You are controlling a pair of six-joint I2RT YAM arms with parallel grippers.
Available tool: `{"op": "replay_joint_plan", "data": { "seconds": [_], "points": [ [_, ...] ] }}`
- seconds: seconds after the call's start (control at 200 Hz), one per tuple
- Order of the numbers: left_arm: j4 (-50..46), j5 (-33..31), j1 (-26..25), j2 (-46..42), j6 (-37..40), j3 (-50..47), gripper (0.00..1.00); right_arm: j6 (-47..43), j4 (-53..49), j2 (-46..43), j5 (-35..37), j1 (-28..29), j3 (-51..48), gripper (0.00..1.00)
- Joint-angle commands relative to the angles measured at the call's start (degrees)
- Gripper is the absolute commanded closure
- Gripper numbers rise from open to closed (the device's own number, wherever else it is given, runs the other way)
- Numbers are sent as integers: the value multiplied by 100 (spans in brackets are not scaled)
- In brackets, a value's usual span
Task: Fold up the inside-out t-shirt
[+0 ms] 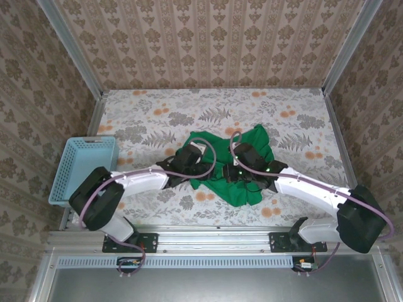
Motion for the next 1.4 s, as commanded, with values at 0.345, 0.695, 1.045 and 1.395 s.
{"op": "replay_joint_plan", "data": {
  "seconds": [0.345,0.695,1.045,1.395],
  "points": [
    [-467,524,559,1260,-87,1514,31,-590,-541,994,1295,-610,617,65],
    [68,1043,1034,912,-456,964,35,-387,-786,299,1407,689,688,57],
    [170,1348,1170,898,-459,827,39,-313,-663,1683,1804,856,1271,57],
    [88,1344,1197,1033,-505,821,46,-285,-1054,2475,2569,857,1701,64]
  ]
}}
